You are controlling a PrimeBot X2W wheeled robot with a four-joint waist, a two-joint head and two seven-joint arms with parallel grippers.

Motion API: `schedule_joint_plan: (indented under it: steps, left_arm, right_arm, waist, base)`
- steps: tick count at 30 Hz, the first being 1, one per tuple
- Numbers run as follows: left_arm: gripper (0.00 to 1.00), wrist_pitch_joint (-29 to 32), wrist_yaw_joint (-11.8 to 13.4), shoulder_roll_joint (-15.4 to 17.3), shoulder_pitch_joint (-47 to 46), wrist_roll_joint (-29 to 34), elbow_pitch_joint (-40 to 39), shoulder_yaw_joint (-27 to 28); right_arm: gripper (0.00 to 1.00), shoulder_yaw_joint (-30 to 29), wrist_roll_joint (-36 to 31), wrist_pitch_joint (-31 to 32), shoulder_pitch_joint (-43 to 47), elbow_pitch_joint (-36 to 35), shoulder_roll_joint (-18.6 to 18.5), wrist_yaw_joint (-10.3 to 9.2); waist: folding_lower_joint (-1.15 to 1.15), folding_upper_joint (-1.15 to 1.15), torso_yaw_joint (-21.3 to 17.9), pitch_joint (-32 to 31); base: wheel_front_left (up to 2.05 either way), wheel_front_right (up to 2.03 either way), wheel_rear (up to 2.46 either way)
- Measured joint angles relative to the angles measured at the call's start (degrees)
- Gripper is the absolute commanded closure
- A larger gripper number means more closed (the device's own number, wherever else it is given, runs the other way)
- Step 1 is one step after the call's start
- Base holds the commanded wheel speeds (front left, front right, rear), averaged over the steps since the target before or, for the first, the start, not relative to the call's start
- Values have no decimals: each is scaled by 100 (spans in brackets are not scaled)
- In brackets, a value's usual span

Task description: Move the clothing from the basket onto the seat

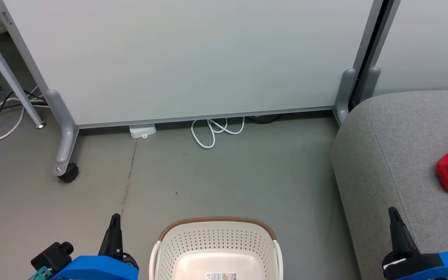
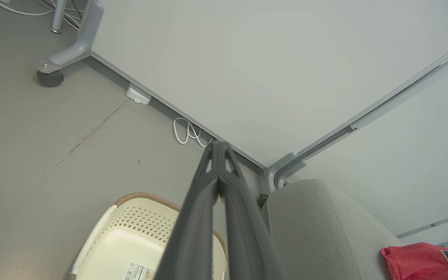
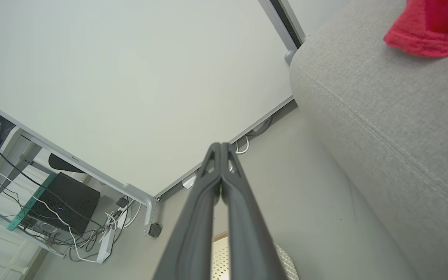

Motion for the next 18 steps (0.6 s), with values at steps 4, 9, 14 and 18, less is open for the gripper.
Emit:
schedule_joint_plan:
  steps: [4, 9, 14, 18]
  left_arm:
    - [100, 86, 0, -1, -46, -297, -60, 75]
    - [100, 178, 0, -1, -57, -643, -121, 145]
    - [100, 278, 0, -3, -79, -976, -183, 218]
    - [100, 336, 0, -4, -87, -1233, -235, 288]
  right_arm:
    - [100, 3, 320, 56, -59, -1, -1, 0]
    - [100, 9, 705, 148, -82, 0, -2, 0]
    - [100, 13, 1072, 207, -160, -1, -5, 0]
    - [100, 14, 1348, 263, -181, -1, -8, 0]
  waist:
    - [0, 0, -15, 3]
    - [0, 0, -33, 6]
    - [0, 0, -52, 10]
    - [0, 0, -67, 12]
  base:
    - [0, 0, 0]
    - [0, 0, 0]
    - [0, 0, 0]
    - [0, 0, 0]
